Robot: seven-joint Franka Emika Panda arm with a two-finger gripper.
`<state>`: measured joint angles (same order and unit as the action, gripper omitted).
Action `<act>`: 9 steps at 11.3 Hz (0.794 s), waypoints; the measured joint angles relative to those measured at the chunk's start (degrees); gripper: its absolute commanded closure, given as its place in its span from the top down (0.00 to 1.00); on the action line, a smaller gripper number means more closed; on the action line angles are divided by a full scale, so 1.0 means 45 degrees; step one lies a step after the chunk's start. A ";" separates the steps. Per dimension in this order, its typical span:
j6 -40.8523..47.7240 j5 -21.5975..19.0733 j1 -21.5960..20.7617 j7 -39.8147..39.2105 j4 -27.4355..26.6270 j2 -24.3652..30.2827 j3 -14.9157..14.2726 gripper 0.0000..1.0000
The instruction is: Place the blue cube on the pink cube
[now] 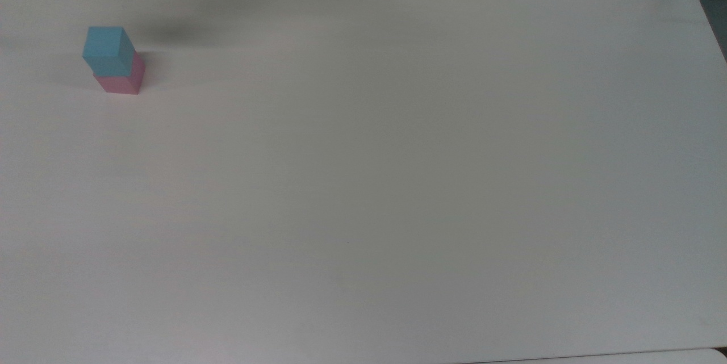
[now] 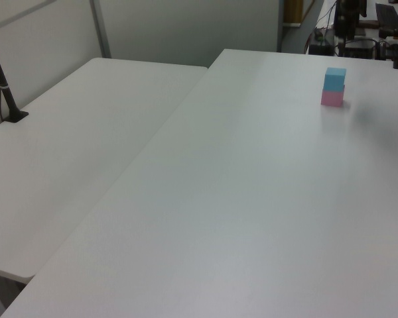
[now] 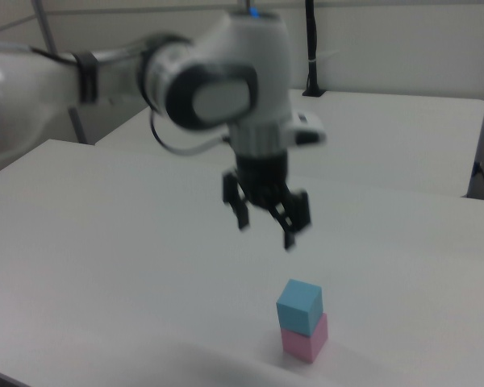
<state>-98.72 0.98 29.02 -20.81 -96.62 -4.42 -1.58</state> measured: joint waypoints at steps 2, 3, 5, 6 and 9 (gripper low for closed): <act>0.2196 -0.0712 -0.0878 0.1714 0.1466 0.0567 0.0066 1.00; 0.2639 -0.1042 -0.1402 0.2683 0.1722 0.0952 0.0093 1.00; 0.2783 -0.1225 -0.2627 0.4493 0.1780 0.1655 0.0149 1.00; 0.2783 -0.1111 -0.3456 0.4873 0.1778 0.1831 0.0168 1.00; 0.2342 0.0308 -0.5688 0.4587 0.1700 0.1696 0.0182 1.00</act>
<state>-88.18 2.37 3.42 -0.16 -88.97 3.21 -0.76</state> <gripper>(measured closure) 0.000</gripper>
